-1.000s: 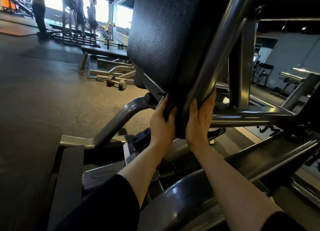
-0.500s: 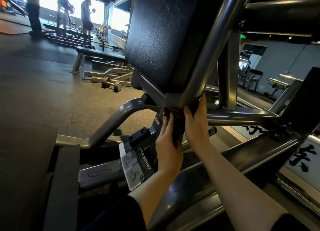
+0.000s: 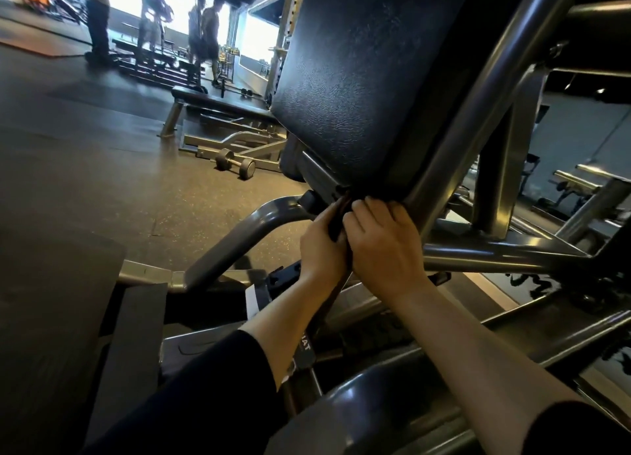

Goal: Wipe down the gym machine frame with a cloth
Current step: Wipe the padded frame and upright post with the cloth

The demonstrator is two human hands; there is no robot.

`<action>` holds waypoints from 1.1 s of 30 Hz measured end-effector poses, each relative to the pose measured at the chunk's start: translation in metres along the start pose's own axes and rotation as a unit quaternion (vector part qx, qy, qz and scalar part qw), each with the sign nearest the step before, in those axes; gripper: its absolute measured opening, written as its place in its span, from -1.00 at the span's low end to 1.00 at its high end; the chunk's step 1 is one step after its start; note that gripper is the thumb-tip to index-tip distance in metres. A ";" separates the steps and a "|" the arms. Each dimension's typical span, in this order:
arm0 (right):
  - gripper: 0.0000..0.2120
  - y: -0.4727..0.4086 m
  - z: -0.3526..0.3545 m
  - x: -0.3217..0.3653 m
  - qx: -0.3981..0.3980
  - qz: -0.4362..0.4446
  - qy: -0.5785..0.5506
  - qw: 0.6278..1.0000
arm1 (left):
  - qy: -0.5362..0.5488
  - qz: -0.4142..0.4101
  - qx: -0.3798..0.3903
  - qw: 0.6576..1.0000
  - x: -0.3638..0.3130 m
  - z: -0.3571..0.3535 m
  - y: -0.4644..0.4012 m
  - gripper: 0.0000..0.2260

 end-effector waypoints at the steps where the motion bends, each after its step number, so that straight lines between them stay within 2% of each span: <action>1: -0.83 0.002 -0.006 -0.001 0.005 0.015 0.019 1.000 | 0.005 -0.001 0.005 1.000 0.004 -0.003 -0.005 -0.63; 5: -0.81 0.005 -0.012 0.000 -0.022 0.035 0.065 0.997 | 0.025 -0.010 0.002 1.000 0.024 -0.011 -0.030 -0.63; 10: -0.72 0.005 -0.013 0.001 -0.038 0.043 0.070 0.996 | -0.001 0.002 -0.044 0.999 0.038 -0.023 -0.067 -0.63; 14: -0.80 0.004 -0.012 0.002 -0.045 0.046 0.079 0.995 | -0.004 0.032 -0.054 0.998 0.033 -0.022 -0.071 -0.65; 21: -0.81 0.002 -0.011 0.005 -0.025 0.033 0.091 0.995 | 0.076 0.063 -0.020 0.995 0.019 -0.006 -0.015 -0.67; 28: -0.88 -0.001 -0.006 0.004 -0.001 0.023 0.075 0.997 | -0.009 0.063 0.081 0.995 0.013 0.024 0.001 -0.69; 33: -0.79 -0.002 0.003 0.003 0.002 0.017 0.015 1.000 | -0.014 0.055 0.075 0.996 0.014 0.023 0.017 -0.61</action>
Point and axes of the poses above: each hand's wrist, its own y-axis away from the middle knuckle, its own z-axis out of the back of the hand, x = y × z, the point moved 2 cm from there along -y, towards the middle knuckle, and after that the axes turned 13 degrees about -x, right-handed, at the moved point
